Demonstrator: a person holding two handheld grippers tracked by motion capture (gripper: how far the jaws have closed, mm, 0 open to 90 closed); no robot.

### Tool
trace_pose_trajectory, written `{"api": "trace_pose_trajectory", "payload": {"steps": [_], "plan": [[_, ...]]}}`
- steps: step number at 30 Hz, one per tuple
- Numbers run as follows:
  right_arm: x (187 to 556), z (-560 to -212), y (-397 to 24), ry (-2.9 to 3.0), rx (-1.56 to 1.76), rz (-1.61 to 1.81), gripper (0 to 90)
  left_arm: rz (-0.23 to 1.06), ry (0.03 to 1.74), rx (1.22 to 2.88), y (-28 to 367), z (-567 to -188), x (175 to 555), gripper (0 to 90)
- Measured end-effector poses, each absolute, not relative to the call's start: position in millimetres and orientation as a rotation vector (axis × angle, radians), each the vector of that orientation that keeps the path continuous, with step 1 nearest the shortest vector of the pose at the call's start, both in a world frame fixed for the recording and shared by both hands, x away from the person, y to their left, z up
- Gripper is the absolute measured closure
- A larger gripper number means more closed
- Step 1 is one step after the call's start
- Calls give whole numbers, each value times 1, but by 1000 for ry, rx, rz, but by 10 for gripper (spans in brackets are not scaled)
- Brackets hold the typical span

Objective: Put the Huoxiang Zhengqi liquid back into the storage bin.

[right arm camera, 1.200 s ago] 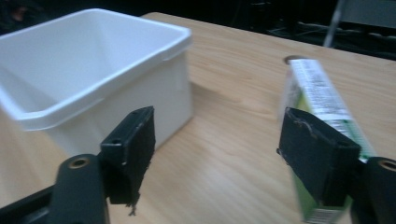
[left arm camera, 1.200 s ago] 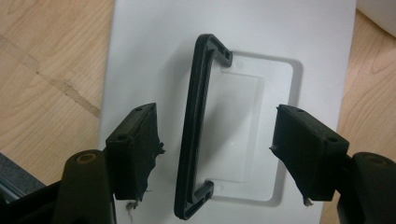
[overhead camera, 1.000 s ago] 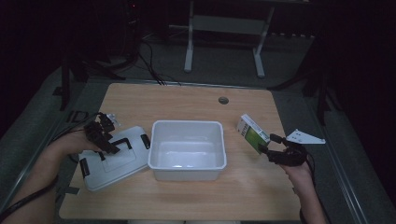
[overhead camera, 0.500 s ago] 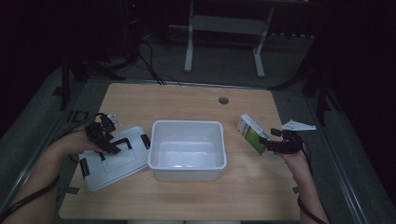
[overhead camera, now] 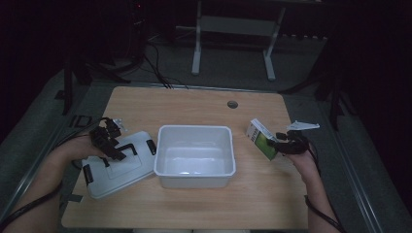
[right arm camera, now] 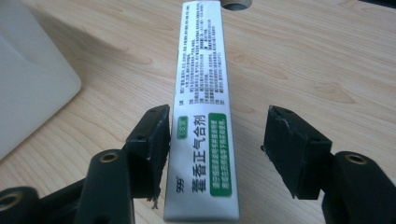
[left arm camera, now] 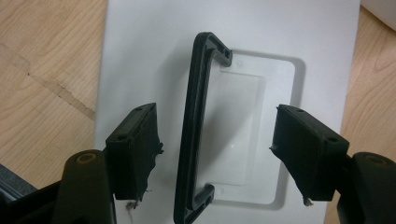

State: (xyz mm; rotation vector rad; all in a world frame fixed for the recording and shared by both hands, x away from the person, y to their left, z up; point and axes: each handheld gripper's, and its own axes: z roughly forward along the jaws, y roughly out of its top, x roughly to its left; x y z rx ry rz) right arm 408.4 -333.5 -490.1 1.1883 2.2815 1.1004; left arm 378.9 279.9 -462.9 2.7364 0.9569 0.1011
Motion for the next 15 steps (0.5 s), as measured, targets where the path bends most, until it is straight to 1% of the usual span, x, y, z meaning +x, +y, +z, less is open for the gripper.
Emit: {"api": "trace_pose_trajectory", "payload": {"steps": [5, 9, 11, 15], "plan": [[413, -493, -328, 2322, 1184, 1070, 468, 93, 957, 2738, 280, -465, 379, 314], [416, -495, -324, 2338, 1182, 1046, 538, 86, 958, 2742, 279, -467, 379, 314], [416, -495, -323, 2357, 1184, 1043, 592, 82, 959, 2741, 279, -466, 379, 314], [416, -493, -319, 2371, 1164, 989, 619, 89, 960, 2741, 279, -465, 379, 314]]}}
